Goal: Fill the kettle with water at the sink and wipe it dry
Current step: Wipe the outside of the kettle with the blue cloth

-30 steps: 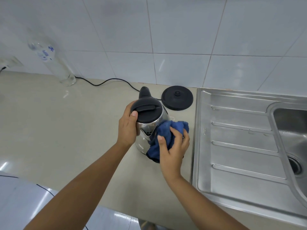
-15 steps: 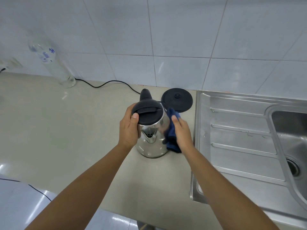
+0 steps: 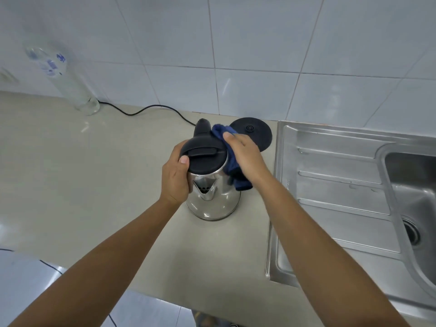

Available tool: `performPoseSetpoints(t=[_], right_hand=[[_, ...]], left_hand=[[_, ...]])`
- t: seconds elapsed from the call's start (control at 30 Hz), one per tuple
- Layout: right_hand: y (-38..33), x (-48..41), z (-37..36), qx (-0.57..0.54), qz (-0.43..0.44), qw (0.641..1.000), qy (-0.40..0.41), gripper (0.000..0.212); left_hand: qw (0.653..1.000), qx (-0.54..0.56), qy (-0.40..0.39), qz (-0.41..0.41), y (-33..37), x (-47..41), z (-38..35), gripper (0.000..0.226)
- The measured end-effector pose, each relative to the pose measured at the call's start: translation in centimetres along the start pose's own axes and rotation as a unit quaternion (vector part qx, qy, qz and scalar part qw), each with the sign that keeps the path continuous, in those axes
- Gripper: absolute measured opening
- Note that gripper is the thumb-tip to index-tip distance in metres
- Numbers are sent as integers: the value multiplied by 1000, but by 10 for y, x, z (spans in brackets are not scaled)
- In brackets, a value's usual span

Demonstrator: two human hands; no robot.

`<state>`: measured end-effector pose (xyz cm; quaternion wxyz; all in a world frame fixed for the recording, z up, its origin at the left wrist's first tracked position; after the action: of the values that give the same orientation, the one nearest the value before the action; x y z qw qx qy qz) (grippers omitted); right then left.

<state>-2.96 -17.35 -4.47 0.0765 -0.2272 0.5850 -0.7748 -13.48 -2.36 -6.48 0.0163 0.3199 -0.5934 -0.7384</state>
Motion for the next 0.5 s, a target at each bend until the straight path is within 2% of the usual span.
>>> performPoseSetpoints(t=[0.1, 0.2, 0.3, 0.37, 0.5], right_hand=[[21, -13, 2, -58, -87, 993, -55, 23], [67, -7, -1, -105, -129, 986, -18, 36], [107, 24, -11, -78, -94, 984, 130, 42], [116, 60, -28, -57, -50, 974, 213, 53], [110, 106, -56, -10, 51, 962, 268, 54]], left_hand=[[1000, -15, 2, 1, 2, -1, 0, 51], [999, -31, 2, 3, 3, -1, -1, 52], [1000, -26, 2, -4, 5, -1, -1, 58], [999, -42, 7, 17, 6, 0, -1, 58], [999, -46, 5, 22, 5, 2, 1, 57]])
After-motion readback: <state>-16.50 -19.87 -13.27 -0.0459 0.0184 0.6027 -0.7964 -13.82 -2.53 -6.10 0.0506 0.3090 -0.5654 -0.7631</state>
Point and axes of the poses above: each hand's wrist, its own x-axis away from the middle knuckle, its own z-axis out of the back of the hand, y = z × x, the point moved 4 cm from there along -x, towards the middle knuckle, and after that the axes turned 8 degrees about -z, right-handed, at the moved point
